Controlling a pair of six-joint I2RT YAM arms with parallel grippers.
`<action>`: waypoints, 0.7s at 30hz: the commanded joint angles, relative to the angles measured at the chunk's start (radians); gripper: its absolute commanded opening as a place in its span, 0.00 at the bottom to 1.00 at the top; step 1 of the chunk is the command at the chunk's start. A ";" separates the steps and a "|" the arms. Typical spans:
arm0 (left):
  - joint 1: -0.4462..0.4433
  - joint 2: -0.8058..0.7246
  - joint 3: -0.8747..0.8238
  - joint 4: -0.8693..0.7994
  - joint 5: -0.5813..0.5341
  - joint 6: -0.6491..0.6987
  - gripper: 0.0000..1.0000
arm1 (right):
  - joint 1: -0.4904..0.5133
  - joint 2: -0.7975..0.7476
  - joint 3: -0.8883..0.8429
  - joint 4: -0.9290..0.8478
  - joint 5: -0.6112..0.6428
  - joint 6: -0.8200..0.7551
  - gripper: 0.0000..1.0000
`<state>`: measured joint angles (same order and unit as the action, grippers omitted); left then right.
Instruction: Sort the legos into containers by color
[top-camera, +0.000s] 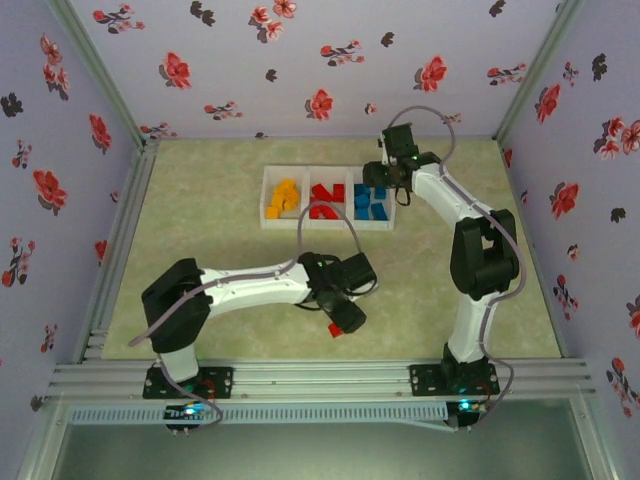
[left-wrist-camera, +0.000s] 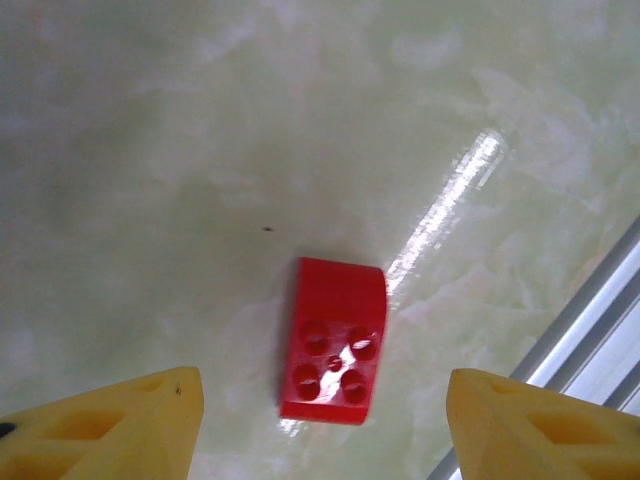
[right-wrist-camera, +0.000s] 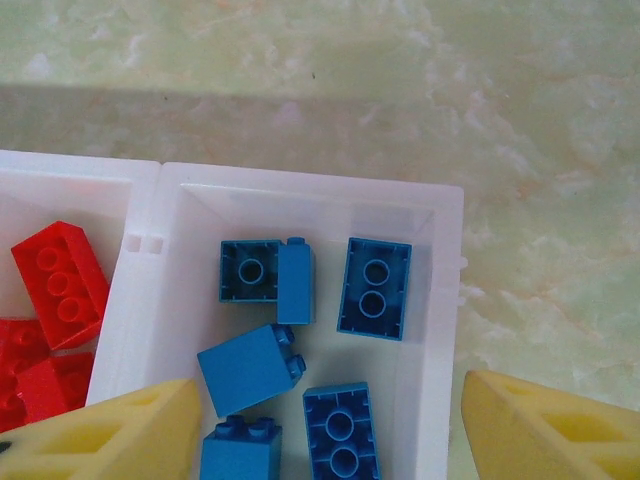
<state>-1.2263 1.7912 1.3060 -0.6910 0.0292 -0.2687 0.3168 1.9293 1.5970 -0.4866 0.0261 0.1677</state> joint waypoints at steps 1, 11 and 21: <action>-0.020 0.045 0.046 -0.071 0.016 0.040 0.66 | 0.001 -0.046 -0.012 0.019 0.014 0.015 0.70; -0.032 0.136 0.090 -0.122 0.005 0.042 0.65 | 0.001 -0.059 -0.025 0.023 0.016 0.015 0.72; -0.033 0.183 0.108 -0.143 -0.005 0.046 0.59 | 0.001 -0.064 -0.028 0.023 0.014 0.013 0.72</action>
<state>-1.2530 1.9579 1.3861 -0.7940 0.0303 -0.2470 0.3168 1.9007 1.5818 -0.4763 0.0261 0.1677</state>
